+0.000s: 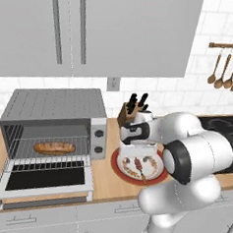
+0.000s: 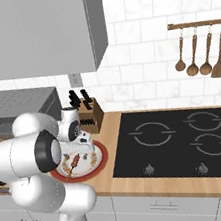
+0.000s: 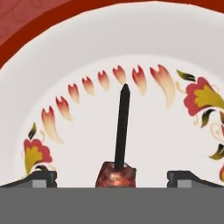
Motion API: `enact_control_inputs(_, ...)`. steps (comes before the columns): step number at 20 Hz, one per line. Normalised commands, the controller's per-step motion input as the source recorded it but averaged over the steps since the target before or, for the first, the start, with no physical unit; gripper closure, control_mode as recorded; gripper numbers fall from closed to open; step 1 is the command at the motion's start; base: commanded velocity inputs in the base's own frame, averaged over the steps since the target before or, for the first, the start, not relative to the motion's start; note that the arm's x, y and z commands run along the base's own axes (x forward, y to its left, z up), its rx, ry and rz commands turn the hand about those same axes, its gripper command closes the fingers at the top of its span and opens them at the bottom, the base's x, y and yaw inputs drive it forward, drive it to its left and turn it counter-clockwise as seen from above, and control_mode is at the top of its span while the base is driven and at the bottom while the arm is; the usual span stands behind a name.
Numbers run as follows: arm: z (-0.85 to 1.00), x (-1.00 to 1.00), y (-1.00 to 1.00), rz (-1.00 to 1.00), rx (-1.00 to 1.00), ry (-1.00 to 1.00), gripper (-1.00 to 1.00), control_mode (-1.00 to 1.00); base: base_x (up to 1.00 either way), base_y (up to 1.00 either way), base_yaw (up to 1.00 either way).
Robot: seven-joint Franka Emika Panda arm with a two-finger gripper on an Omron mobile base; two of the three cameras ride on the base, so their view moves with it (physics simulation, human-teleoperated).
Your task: Pick up the kebab skewer and baguette bread, and place them inside the toaster oven. Close the toaster oven door and start by setting the timer.
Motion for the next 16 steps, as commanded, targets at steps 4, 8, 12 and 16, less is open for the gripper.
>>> enact_control_inputs(4,-0.13,-0.26,-0.16,0.00,0.00,-0.03,-1.00,-1.00,0.00,0.00,0.00)
enact_control_inputs(8,-0.12,-0.48,-0.16,0.00,0.00,-0.09,-1.00,-1.00,0.00,0.00,0.00)
enact_control_inputs(12,-0.10,-0.41,-0.01,0.00,0.00,-0.04,-1.00,-1.00,0.00,0.00,0.00)
enact_control_inputs(16,-0.01,-0.01,0.00,0.00,0.00,0.00,-1.00,-1.00,0.00,0.00,0.00)
